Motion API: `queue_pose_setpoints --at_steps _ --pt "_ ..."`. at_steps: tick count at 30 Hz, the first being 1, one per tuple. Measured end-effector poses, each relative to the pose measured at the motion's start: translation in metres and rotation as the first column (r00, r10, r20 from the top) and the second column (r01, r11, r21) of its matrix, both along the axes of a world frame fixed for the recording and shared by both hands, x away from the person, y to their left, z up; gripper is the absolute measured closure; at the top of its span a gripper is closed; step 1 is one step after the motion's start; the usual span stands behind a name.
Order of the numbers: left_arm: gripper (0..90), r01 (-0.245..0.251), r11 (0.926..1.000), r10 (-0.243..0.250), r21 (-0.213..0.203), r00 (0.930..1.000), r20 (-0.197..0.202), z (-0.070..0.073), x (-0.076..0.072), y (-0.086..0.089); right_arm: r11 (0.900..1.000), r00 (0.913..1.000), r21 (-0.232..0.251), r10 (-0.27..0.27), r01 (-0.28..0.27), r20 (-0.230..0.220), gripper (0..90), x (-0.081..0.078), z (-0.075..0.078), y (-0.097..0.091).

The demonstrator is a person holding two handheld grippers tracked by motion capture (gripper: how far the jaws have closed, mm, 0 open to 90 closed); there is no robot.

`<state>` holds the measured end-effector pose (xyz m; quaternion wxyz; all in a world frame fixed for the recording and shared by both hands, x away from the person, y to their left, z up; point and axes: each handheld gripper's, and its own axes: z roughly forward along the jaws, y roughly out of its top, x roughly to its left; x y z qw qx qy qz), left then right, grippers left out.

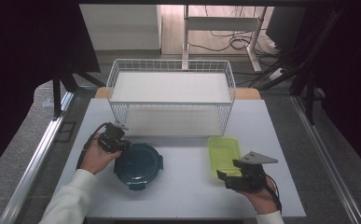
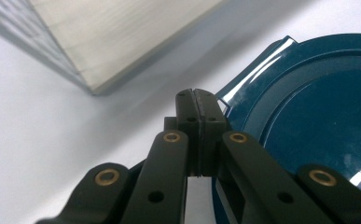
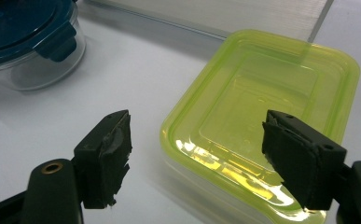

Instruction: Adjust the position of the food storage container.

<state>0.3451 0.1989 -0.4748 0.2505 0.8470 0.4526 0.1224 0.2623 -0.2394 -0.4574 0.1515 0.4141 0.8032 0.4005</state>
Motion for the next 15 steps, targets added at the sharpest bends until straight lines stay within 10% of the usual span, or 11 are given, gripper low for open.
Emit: queue_pose_setpoints --at_steps 15 --pt "90.0 0.07 0.9975 -0.07 -0.009 0.9975 -0.002 0.001 -0.018 -0.031 1.0 1.0 -0.002 0.005 -0.005 0.002 23.6 -0.001 0.0 0.001"
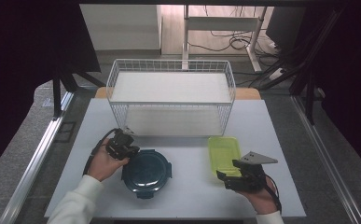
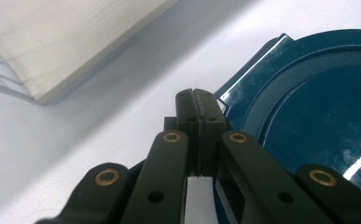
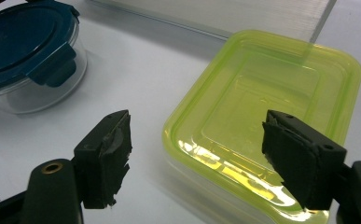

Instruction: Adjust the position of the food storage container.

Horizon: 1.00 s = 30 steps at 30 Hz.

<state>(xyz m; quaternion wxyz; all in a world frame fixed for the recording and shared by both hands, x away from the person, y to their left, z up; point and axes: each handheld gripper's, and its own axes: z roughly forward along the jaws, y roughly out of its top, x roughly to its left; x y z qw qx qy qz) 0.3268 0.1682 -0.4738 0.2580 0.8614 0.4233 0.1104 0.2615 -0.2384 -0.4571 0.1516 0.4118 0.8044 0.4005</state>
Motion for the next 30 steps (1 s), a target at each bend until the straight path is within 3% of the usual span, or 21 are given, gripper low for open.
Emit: queue_pose_setpoints --at_steps 11,22,30 --pt "90.0 0.028 0.9979 -0.029 -0.058 0.9994 -0.018 -0.002 -0.009 -0.009 1.0 1.0 -0.002 0.002 -0.002 -0.002 23.5 0.0 0.0 0.001" --pt "90.0 0.07 0.9953 -0.071 -0.067 0.9974 -0.012 -0.002 -0.016 -0.022 1.0 1.0 -0.004 0.005 -0.005 -0.002 23.5 -0.001 0.0 0.002" --pt "90.0 0.091 0.9909 -0.093 -0.099 0.9956 -0.014 -0.003 -0.012 -0.019 1.0 1.0 -0.002 0.0 0.0 0.007 23.2 -0.001 0.002 0.001"
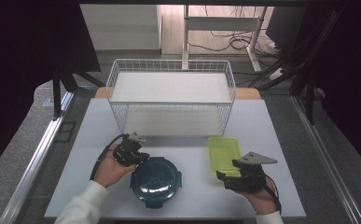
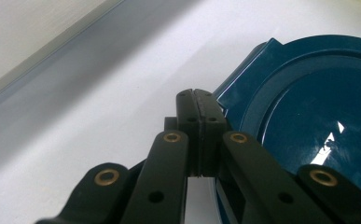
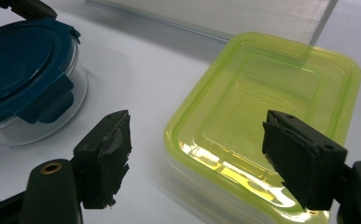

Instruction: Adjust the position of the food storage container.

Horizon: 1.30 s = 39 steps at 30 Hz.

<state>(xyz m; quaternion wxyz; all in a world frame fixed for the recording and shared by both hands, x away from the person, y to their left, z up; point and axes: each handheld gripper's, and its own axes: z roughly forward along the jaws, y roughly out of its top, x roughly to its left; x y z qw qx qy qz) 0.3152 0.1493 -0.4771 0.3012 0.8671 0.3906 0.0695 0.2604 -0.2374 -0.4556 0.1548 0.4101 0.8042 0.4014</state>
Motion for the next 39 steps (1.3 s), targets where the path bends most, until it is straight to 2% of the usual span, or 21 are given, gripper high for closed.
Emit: queue_pose_setpoints --at_steps 2,3,8,9,10,11,12,13,14,16,17,21,24,25,26,28,30,32,35,37,39 --pt "90.0 -0.041 0.9982 0.039 0.043 0.9974 0.06 0.002 0.001 0.004 1.0 1.0 0.001 -0.003 0.003 0.006 23.2 -0.001 0.001 -0.001" --pt "90.0 -0.076 0.9968 0.074 0.024 0.9952 0.063 0.006 0.003 0.012 1.0 0.9999 0.003 -0.005 0.005 0.01 23.0 -0.001 0.002 -0.001" --pt "86.6 -0.107 0.9941 0.106 0.018 0.9923 0.065 0.013 -0.003 0.024 0.9999 0.9998 0.012 -0.009 0.008 0.017 22.4 -0.001 0.004 -0.002" --pt "73.6 -0.131 0.9913 0.13 0.011 0.9899 0.056 0.016 -0.009 0.029 0.9998 0.9998 0.016 -0.011 0.011 0.018 21.9 -0.001 0.004 -0.002" --pt "65.5 -0.131 0.9913 0.13 0.011 0.9899 0.056 0.016 -0.009 0.029 0.9998 0.9998 0.016 -0.011 0.011 0.018 21.9 -0.001 0.004 -0.002" --pt "65.5 -0.149 0.9888 0.148 0.01 0.9869 0.064 0.018 -0.011 0.03 0.9998 0.9998 0.018 -0.012 0.012 0.018 21.6 -0.001 0.004 -0.002" --pt "57.6 -0.171 0.9852 0.17 0.006 0.9823 0.078 0.02 -0.016 0.032 0.9997 0.9998 0.02 -0.012 0.012 0.018 21.3 -0.002 0.004 -0.002" --pt "47.2 -0.179 0.9838 0.178 0.004 0.981 0.076 0.022 -0.02 0.034 0.9997 0.9998 0.025 -0.01 0.01 0.017 20.8 -0.002 0.005 -0.001" --pt "28.9 -0.192 0.9814 0.192 -0.011 0.9793 0.064 0.024 -0.029 0.036 0.9992 0.9999 0.04 -0.002 0.001 0.016 19.9 -0.003 0.006 0.0" --pt "23.2 -0.2 0.9794 0.201 -0.028 0.9771 0.068 0.024 -0.035 0.038 0.9988 0.9999 0.048 0.001 -0.001 0.013 19.2 -0.004 0.007 0.001" --pt "20.2 -0.21 0.9763 0.213 -0.052 0.9748 0.065 0.024 -0.04 0.04 0.9978 1.0 0.065 0.007 -0.007 0.005 18.3 -0.004 0.008 0.004" --pt "16.1 -0.24 0.9607 0.251 -0.139 0.9656 0.067 0.017 -0.063 0.05 0.997 0.9998 0.075 0.016 -0.015 -0.016 17.9 -0.005 0.009 0.01" --pt "15.7 -0.252 0.9595 0.26 -0.126 0.964 0.055 0.016 -0.068 0.053 0.9967 0.9996 0.078 0.023 -0.021 -0.014 17.9 -0.006 0.009 0.013" --pt "15.5 -0.267 0.9529 0.278 -0.144 0.9588 0.06 0.015 -0.072 0.056 0.9972 0.9996 0.069 0.028 -0.028 -0.008 17.9 -0.006 0.009 0.015" --pt "15.5 -0.267 0.9529 0.278 -0.144 0.9588 0.06 0.015 -0.072 0.056 0.9972 0.9996 0.069 0.028 -0.028 -0.008 17.9 -0.006 0.009 0.015" --pt "15.5 -0.288 0.9511 0.298 -0.113 0.951 0.083 0.014 -0.076 0.056 0.9982 0.9993 0.046 0.038 -0.038 -0.001 17.9 -0.007 0.009 0.016" --pt "15.4 -0.286 0.9524 0.296 -0.106 0.9508 0.092 0.014 -0.077 0.057 0.9986 0.9992 0.033 0.041 -0.041 0.001 17.9 -0.007 0.009 0.017" --pt "15.3 -0.285 0.9499 0.297 -0.128 0.9504 0.091 0.014 -0.079 0.058 0.9977 0.9991 0.054 0.043 -0.042 -0.009 17.9 -0.007 0.009 0.015" --pt "15.2 -0.28 0.9479 0.296 -0.151 0.9503 0.095 0.016 -0.081 0.06 0.9916 0.9979 0.117 0.057 -0.053 -0.029 17.9 -0.007 0.012 0.014" --pt "12.7 -0.29 0.9418 0.309 -0.17 0.9461 0.098 0.018 -0.082 0.061 0.9926 0.9985 0.113 0.048 -0.045 -0.027 17.6 -0.008 0.014 0.014" --pt "11.8 -0.292 0.9394 0.313 -0.179 0.9449 0.097 0.019 -0.083 0.062 0.9917 0.9984 0.122 0.045 -0.041 -0.033 17.5 -0.008 0.014 0.014"
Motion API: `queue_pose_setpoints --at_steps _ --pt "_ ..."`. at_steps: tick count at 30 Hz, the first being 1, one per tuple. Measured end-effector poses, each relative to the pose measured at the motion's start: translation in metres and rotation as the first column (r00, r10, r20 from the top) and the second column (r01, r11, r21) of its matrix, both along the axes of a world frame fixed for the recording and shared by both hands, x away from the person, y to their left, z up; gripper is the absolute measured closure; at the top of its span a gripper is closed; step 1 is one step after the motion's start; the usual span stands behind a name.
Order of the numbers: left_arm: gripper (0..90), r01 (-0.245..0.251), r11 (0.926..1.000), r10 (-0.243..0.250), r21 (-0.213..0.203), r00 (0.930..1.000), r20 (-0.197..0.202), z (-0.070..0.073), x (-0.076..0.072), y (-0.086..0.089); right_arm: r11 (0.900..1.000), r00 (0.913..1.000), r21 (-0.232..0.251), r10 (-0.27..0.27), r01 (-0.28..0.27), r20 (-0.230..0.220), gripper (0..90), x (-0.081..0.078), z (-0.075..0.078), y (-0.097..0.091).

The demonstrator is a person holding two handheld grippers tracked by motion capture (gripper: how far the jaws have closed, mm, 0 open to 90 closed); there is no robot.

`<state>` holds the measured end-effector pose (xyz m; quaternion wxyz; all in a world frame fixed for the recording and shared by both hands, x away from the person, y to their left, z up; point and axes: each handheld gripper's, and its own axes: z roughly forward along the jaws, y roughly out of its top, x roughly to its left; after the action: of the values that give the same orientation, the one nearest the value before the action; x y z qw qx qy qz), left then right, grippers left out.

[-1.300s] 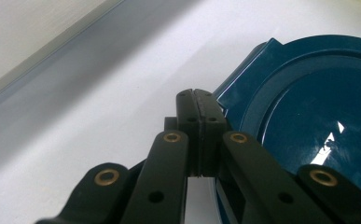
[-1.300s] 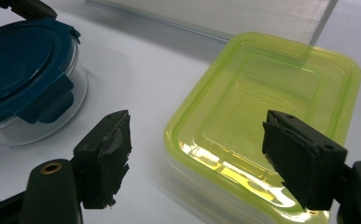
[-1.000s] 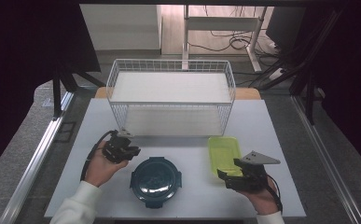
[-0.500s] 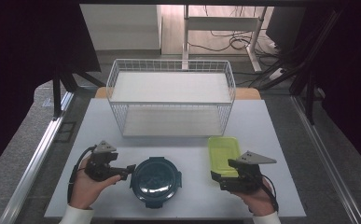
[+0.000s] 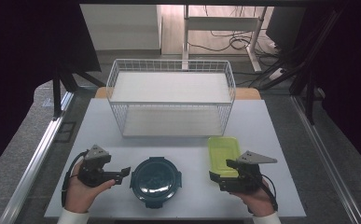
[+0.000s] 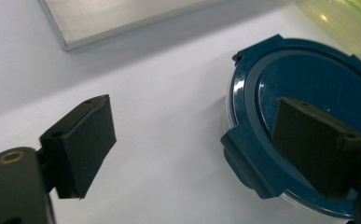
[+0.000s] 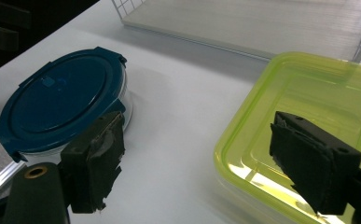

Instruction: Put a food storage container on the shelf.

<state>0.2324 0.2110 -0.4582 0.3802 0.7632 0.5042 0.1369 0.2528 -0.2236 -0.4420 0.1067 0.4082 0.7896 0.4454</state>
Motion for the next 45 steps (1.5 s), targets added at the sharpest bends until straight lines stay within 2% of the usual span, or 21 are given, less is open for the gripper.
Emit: queue_pose_setpoints --at_steps 2,4,8,15,18,22,27,28,32,35,38,39,40,41,42,43,44,45 --pt "10.3 0.003 0.9997 -0.003 -0.024 1.0 0.0 0.002 -0.001 0.001 1.0 1.0 0.004 -0.006 0.006 -0.007 17.4 0.0 -0.001 0.0" --pt "11.8 0.024 0.9984 -0.024 -0.05 0.9997 0.01 0.003 -0.005 0.0 0.9999 0.9998 0.002 0.013 -0.013 -0.014 17.4 -0.001 -0.002 0.003" --pt "12.4 0.018 0.9982 -0.016 -0.058 0.9996 0.023 0.004 -0.008 0.001 0.9993 0.9992 0.005 0.038 -0.038 -0.008 18.2 -0.003 -0.005 0.011" --pt "11.9 0.0 0.9979 0.001 -0.065 0.9997 0.025 0.0 -0.008 0.004 0.9994 0.999 -0.005 0.035 -0.035 -0.027 18.2 -0.004 -0.008 0.02" --pt "14.5 -0.034 0.9956 0.036 -0.087 0.9993 0.013 -0.001 -0.009 0.009 0.9994 0.9985 -0.003 0.034 -0.034 -0.042 17.9 -0.005 -0.008 0.026" --pt "16.4 -0.052 0.9933 0.053 -0.103 0.9986 0.007 -0.003 -0.009 0.011 0.9999 0.9984 -0.002 0.013 -0.013 -0.054 16.3 -0.006 -0.009 0.033" --pt "17.5 -0.054 0.992 0.052 -0.114 0.9985 -0.016 -0.006 -0.007 0.014 0.9993 0.9951 0.002 0.037 -0.037 -0.092 15.7 -0.007 -0.011 0.043" --pt "17.8 -0.052 0.992 0.05 -0.115 0.9985 -0.024 -0.006 -0.007 0.014 0.9989 0.9922 0.006 0.048 -0.047 -0.115 15.7 -0.007 -0.013 0.048" --pt "17.4 -0.042 0.9911 0.038 -0.126 0.9986 -0.036 -0.007 -0.007 0.013 0.9981 0.9902 -0.003 0.06 -0.061 -0.126 15.6 -0.008 -0.017 0.055" --pt "15.3 -0.045 0.9884 0.037 -0.145 0.9977 -0.057 -0.01 -0.006 0.012 0.998 0.9882 0.002 0.062 -0.063 -0.14 15.7 -0.008 -0.02 0.058" --pt "9.9 -0.007 0.9836 -0.01 -0.18 0.9955 -0.094 -0.015 -0.003 0.009 0.9975 0.9845 0.022 0.069 -0.066 -0.161 15.3 -0.007 -0.025 0.063" --pt "8.5 -0.007 0.9836 -0.01 -0.18 0.9955 -0.094 -0.015 -0.003 0.009 0.9975 0.9845 0.022 0.069 -0.066 -0.161 15.3 -0.007 -0.025 0.063" --pt "7.9 -0.005 0.9805 -0.015 -0.197 0.9948 -0.101 -0.017 -0.003 0.007 0.9966 0.9808 0.045 0.076 -0.069 -0.18 15.0 -0.006 -0.028 0.067" --pt "7.9 0.004 0.9778 -0.028 -0.21 0.9936 -0.109 -0.017 -0.002 0.006 0.9966 0.9808 0.045 0.076 -0.069 -0.18 15.0 -0.006 -0.028 0.067" --pt "6.9 0.012 0.9717 -0.043 -0.236 0.9912 -0.125 -0.019 -0.001 0.005 0.9952 0.9757 0.068 0.084 -0.071 -0.202 14.8 -0.005 -0.03 0.071" --pt "6.8 0.012 0.9717 -0.043 -0.236 0.9912 -0.125 -0.019 -0.001 0.005 0.9952 0.9757 0.068 0.084 -0.071 -0.202 14.8 -0.005 -0.03 0.071" --pt "6.2 0.017 0.9653 -0.057 -0.261 0.9875 -0.147 -0.022 0.0 0.004 0.9938 0.9708 0.083 0.09 -0.073 -0.222 14.3 -0.004 -0.033 0.075" --pt "5.6 0.017 0.9653 -0.057 -0.261 0.9875 -0.147 -0.022 0.0 0.004 0.9938 0.9708 0.083 0.09 -0.073 -0.222 14.3 -0.004 -0.033 0.075"
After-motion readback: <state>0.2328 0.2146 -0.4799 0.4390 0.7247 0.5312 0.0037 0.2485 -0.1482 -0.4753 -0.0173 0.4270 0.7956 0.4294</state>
